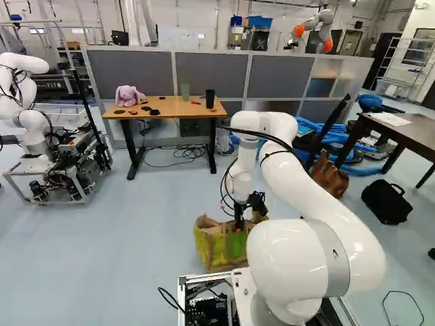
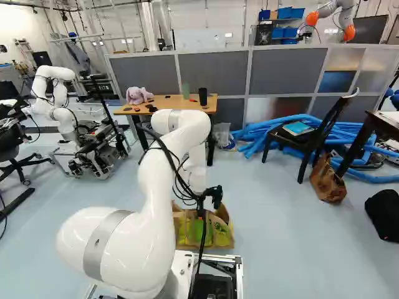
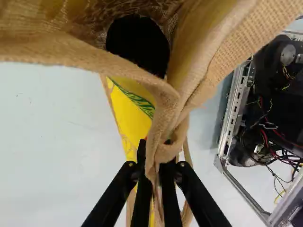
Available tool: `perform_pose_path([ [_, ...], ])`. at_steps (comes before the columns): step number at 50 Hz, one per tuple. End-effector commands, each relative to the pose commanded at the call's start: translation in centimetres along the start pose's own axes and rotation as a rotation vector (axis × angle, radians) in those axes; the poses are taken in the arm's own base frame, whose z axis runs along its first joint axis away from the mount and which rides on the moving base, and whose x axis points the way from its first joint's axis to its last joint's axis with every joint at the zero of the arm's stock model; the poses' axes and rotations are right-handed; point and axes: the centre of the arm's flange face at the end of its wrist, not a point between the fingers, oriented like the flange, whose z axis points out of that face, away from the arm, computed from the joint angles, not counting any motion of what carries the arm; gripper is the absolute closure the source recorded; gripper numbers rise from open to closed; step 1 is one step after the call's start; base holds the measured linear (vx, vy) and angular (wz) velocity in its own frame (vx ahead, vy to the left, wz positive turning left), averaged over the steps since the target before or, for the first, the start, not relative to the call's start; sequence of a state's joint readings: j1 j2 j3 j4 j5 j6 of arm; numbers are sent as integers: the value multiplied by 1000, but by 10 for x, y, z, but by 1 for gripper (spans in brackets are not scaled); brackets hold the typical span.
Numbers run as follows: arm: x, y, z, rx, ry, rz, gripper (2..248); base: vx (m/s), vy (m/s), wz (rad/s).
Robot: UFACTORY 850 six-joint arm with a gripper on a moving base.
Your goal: Pick up the bag on the ground and place it on the table
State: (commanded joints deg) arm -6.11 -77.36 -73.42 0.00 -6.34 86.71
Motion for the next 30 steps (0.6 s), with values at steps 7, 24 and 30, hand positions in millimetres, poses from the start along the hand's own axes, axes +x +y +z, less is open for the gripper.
perform_pose_path([
  [7, 0, 3, -11, 4, 0, 0, 227, 0, 0, 0],
  [24, -1, 9, -36, 14, 1, 0, 227, 0, 0, 0],
  [30, -1, 12, -45, 18, 1, 0, 227, 0, 0, 0],
])
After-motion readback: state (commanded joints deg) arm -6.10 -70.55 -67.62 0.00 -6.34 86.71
